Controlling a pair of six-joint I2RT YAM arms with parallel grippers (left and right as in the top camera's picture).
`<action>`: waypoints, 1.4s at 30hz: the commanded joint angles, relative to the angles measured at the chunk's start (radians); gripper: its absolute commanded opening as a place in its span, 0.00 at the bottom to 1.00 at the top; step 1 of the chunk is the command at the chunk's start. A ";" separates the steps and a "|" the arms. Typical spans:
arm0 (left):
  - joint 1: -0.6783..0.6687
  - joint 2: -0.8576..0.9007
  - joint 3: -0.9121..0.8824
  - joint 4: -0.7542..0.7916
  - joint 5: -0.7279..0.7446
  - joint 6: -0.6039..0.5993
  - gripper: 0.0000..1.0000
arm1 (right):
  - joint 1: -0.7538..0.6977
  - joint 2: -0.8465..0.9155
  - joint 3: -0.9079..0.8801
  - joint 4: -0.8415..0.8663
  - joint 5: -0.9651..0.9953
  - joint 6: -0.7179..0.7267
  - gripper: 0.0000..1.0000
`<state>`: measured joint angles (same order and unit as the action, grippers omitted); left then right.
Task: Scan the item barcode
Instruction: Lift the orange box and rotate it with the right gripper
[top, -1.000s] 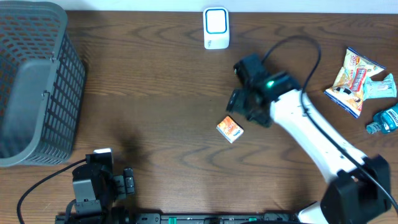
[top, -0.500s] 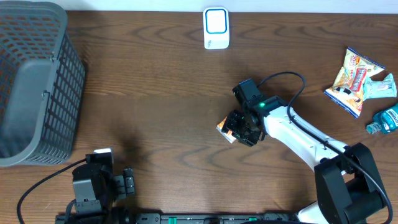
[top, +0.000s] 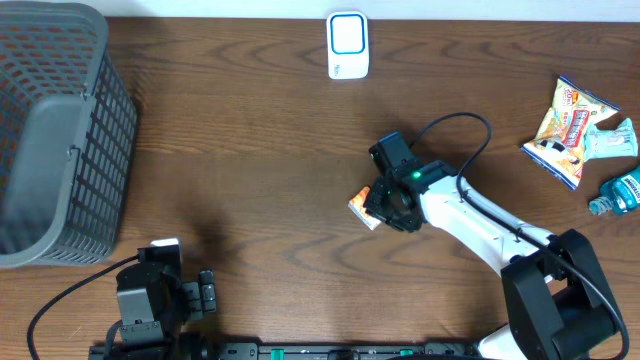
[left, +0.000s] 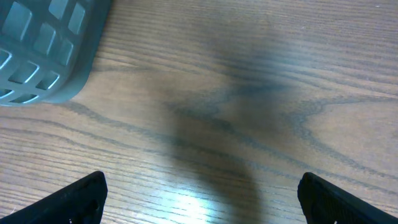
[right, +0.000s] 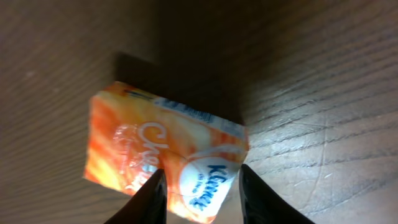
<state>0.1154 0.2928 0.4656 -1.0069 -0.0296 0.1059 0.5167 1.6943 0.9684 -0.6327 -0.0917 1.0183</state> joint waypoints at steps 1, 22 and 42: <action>-0.003 -0.001 0.000 -0.002 -0.005 0.009 0.98 | 0.021 -0.012 -0.036 0.014 0.004 0.003 0.47; -0.003 -0.001 0.000 -0.002 -0.005 0.009 0.98 | -0.014 -0.015 -0.050 0.068 -0.245 0.056 0.01; -0.003 -0.001 0.000 -0.002 -0.005 0.009 0.98 | -0.078 -0.015 -0.037 -0.168 -0.731 0.710 0.02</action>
<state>0.1154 0.2928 0.4656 -1.0069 -0.0296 0.1059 0.4416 1.6783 0.9192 -0.7704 -0.7868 1.4597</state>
